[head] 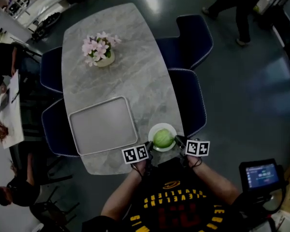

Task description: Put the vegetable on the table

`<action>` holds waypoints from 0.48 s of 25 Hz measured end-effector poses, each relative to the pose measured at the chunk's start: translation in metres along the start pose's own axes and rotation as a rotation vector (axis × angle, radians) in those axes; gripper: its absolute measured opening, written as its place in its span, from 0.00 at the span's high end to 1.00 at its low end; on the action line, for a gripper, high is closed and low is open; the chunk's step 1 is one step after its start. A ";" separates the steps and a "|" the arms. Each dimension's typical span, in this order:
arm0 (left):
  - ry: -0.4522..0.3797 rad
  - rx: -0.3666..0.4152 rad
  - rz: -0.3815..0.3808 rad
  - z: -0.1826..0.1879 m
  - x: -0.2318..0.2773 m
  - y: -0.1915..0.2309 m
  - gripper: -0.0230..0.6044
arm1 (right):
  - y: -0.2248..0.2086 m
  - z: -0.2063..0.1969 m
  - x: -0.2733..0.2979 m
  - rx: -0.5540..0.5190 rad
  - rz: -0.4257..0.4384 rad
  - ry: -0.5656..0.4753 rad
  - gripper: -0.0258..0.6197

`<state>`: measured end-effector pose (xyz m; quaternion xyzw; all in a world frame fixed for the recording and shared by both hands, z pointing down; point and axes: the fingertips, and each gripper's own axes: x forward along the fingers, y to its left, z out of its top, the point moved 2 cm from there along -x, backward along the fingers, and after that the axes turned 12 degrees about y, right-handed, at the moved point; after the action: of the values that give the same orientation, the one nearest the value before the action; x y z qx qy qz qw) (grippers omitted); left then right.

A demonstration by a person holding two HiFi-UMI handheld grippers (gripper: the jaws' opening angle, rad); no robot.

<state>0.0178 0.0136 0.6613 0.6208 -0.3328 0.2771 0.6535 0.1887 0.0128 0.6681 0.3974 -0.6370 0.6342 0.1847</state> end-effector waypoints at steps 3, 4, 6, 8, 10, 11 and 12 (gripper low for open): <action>0.002 0.012 0.014 -0.003 0.000 0.001 0.90 | -0.001 -0.004 0.000 -0.007 -0.005 0.003 0.91; 0.002 0.015 0.016 -0.004 0.000 0.001 0.90 | 0.000 -0.004 0.000 -0.011 -0.006 0.002 0.91; 0.002 0.020 0.017 -0.006 0.000 0.003 0.90 | 0.001 -0.006 0.001 -0.028 -0.008 0.001 0.91; -0.002 0.029 0.019 -0.005 0.001 0.005 0.90 | 0.001 -0.005 0.003 -0.056 -0.014 0.007 0.91; -0.006 0.043 0.021 -0.001 0.002 0.005 0.90 | 0.001 -0.002 0.005 -0.093 -0.022 0.017 0.91; -0.007 0.051 0.023 0.000 0.004 0.004 0.90 | 0.000 0.000 0.006 -0.111 -0.029 0.022 0.91; -0.006 0.060 0.028 0.001 0.004 0.005 0.90 | 0.000 0.001 0.007 -0.127 -0.037 0.027 0.91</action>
<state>0.0169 0.0131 0.6677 0.6362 -0.3351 0.2940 0.6297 0.1850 0.0103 0.6730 0.3882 -0.6659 0.5941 0.2298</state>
